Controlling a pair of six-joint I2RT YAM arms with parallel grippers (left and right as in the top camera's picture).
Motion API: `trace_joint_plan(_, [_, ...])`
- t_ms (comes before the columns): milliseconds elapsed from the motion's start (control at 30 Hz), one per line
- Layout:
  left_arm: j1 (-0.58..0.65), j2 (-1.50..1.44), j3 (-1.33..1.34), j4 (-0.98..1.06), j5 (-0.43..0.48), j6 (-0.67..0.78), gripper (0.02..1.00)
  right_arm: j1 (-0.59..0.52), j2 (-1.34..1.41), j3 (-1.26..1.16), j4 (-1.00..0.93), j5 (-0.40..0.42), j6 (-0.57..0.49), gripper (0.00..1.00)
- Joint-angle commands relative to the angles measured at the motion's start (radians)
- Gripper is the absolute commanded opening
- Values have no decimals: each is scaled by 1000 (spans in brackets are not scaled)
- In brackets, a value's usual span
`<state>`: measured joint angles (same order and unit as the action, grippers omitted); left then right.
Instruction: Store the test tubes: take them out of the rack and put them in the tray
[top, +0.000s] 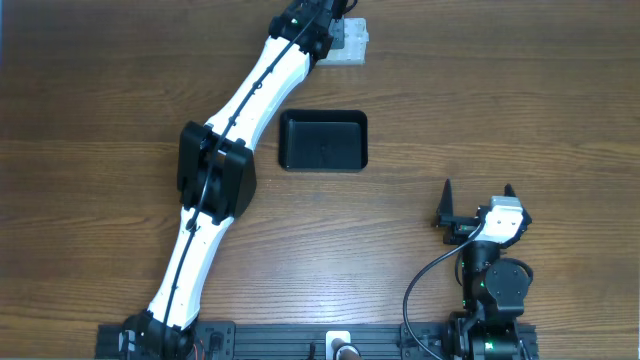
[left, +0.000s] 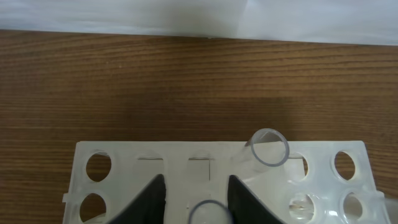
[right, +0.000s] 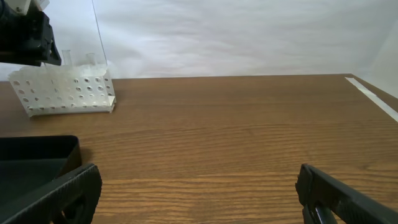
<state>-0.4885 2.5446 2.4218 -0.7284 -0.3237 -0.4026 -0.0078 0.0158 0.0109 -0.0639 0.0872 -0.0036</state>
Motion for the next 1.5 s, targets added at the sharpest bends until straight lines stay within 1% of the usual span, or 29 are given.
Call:
trace_joint_plan(33, [2, 20, 21, 3, 20, 6, 180, -8, -9, -6, -4, -5, 3, 993])
trace_joint_plan(100, [2, 20, 21, 5, 22, 6, 159, -8, -9, -6, -4, -4, 3, 991])
trace_joint_plan(333, [-5, 15, 22, 20, 24, 6, 152, -8, -9, -6, -4, -5, 3, 993])
trace_joint_plan(533, [-12, -77, 22, 18, 20, 11, 152, -8, -9, -6, -4, -4, 3, 993])
trace_joint_plan(600, [-16, -125, 22, 18, 19, 34, 159, -8, -9, -6, -4, -5, 3, 993])
trace_joint_plan(667, [-24, -182, 22, 17, 10, 61, 167, -8, -9, -6, -4, -4, 3, 993])
trace_joint_plan(800, [-51, -301, 22, -16, -51, 64, 163, -8, -9, -6, -4, -4, 3, 993])
trace_joint_plan(900, [-74, -379, 22, -71, -53, 65, 172, -8, -9, -6, -4, -5, 3, 991])
trace_joint_plan(1100, [-130, -465, 22, -315, -52, -10, 165, -8, -9, -6, -4, -4, 3, 991])
trace_joint_plan(1233, [-155, -458, -3, -502, -52, -120, 167, -8, -9, -6, -4, -4, 3, 993])
trace_joint_plan(1267, [-161, -452, -37, -554, -52, -171, 165, -8, -9, -6, -4, -4, 3, 991])
trace_joint_plan(1367, [-162, -438, -101, -593, -42, -238, 156, -8, -9, -6, -4, -5, 3, 993])
trace_joint_plan(1500, [-160, -409, -189, -589, -9, -293, 150, -8, -9, -6, -4, -5, 3, 993])
